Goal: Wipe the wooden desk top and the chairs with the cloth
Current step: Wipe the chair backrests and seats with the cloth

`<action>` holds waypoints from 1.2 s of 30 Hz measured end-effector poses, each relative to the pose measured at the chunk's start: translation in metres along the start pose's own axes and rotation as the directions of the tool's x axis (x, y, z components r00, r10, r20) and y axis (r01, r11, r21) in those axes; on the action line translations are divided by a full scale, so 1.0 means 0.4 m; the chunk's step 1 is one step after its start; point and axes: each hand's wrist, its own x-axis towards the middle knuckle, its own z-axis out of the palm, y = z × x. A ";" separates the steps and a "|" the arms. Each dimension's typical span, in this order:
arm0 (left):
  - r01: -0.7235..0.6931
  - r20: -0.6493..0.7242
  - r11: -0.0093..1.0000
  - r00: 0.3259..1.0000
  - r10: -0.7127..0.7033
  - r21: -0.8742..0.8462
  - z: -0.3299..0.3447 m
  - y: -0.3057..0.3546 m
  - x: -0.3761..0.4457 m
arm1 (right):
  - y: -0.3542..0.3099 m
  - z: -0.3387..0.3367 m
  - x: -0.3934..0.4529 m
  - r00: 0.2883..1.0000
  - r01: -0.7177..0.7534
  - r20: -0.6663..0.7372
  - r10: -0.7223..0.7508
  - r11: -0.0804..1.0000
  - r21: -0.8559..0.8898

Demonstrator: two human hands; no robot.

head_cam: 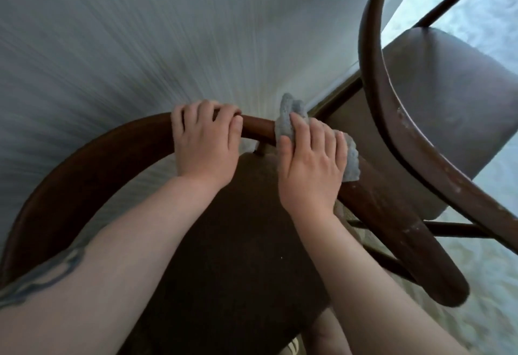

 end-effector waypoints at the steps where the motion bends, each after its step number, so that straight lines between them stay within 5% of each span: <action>1: 0.032 0.024 0.999 0.999 -0.032 0.007 0.002 0.015 0.005 | -0.016 0.002 -0.002 0.999 -0.052 0.013 0.052 0.999 0.008; 3: 0.120 0.091 0.992 0.989 -0.117 -0.028 0.002 0.042 0.026 | -0.076 0.015 0.016 0.997 -0.058 0.060 0.054 0.996 0.070; 7: 0.216 0.146 0.974 0.968 -0.204 -0.073 0.003 0.057 0.043 | -0.080 0.020 0.034 0.984 0.154 0.079 -0.160 0.985 0.082; 11: 0.165 0.158 0.986 0.974 -0.160 -0.017 -0.002 0.066 0.019 | 0.062 -0.011 -0.085 0.998 0.040 0.040 -0.041 0.999 0.005; 15: 0.159 0.205 0.986 0.968 -0.147 -0.044 0.010 0.119 0.003 | 0.019 -0.001 -0.058 0.994 -0.060 0.090 0.056 0.997 0.039; 18: 0.188 0.241 0.981 0.955 -0.174 -0.038 0.006 0.126 0.004 | -0.016 -0.001 -0.008 0.994 0.024 0.107 -0.031 0.998 0.063; 21: 0.154 0.276 0.988 0.950 -0.146 -0.007 -0.003 0.115 0.000 | 0.085 -0.019 -0.065 0.994 0.078 0.077 -0.078 0.997 0.002; 27: 0.127 0.297 0.986 0.951 -0.091 -0.104 0.007 0.162 -0.041 | 0.108 -0.017 -0.142 0.972 -0.224 0.058 0.227 0.973 -0.046; 33: -0.006 0.259 0.938 0.960 0.102 -0.347 0.039 0.293 -0.156 | 0.170 -0.032 -0.146 0.997 0.015 0.083 -0.006 0.993 -0.116; 36: -0.074 0.263 0.928 0.948 0.178 -0.364 0.052 0.319 -0.188 | 0.226 -0.053 -0.239 0.998 -0.050 0.040 0.054 0.994 -0.097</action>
